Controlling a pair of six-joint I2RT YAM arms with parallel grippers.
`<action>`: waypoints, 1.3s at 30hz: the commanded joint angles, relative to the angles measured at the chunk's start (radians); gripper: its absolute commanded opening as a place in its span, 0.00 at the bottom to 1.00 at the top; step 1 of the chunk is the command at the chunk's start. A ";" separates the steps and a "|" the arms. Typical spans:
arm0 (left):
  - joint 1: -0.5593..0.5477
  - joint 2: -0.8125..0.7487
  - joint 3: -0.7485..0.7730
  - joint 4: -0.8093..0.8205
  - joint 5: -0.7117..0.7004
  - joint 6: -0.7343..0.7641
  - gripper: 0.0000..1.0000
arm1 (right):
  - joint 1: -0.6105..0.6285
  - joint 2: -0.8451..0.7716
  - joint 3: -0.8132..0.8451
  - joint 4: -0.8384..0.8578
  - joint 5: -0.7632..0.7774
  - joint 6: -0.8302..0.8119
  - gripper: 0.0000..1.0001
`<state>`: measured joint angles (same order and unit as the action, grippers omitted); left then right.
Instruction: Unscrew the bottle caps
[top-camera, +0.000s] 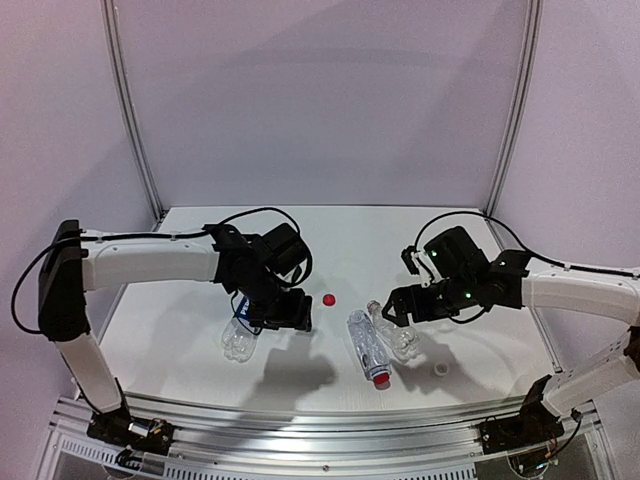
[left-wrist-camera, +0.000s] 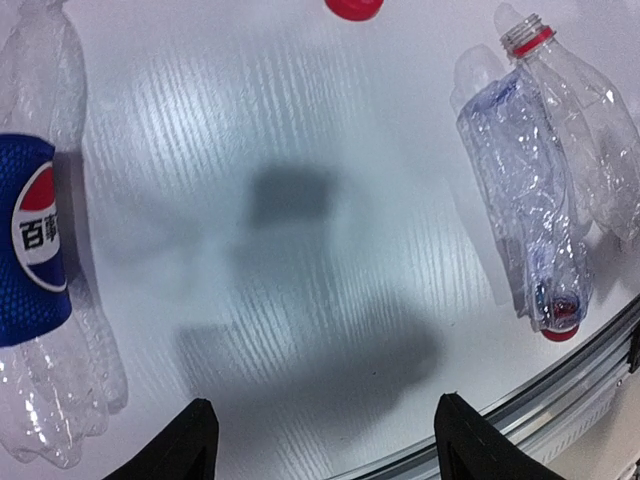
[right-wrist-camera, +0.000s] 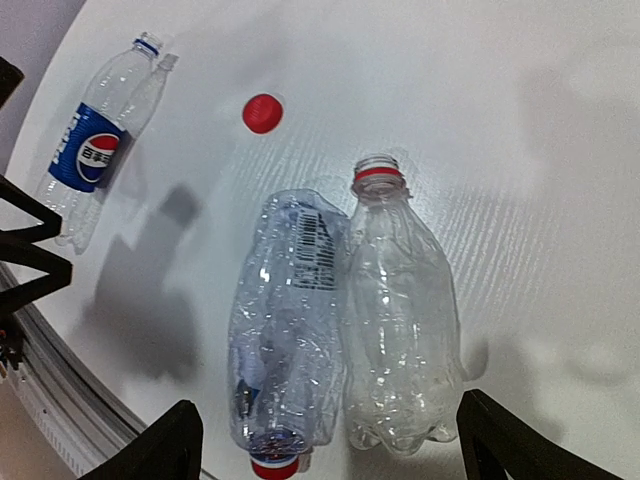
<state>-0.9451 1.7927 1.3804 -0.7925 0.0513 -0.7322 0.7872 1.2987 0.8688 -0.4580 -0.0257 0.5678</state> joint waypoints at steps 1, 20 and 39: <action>-0.023 -0.084 -0.076 0.020 -0.079 -0.024 0.74 | 0.034 0.011 0.030 -0.008 -0.068 0.034 0.90; -0.062 -0.443 -0.324 0.015 -0.259 -0.042 0.99 | 0.070 0.457 0.291 0.001 -0.062 0.011 0.81; -0.060 -0.542 -0.324 -0.011 -0.263 0.026 0.99 | 0.070 0.649 0.397 -0.064 0.000 -0.015 0.58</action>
<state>-1.0012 1.2755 1.0588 -0.7902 -0.1967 -0.7307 0.8509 1.9263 1.2449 -0.4862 -0.0364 0.5579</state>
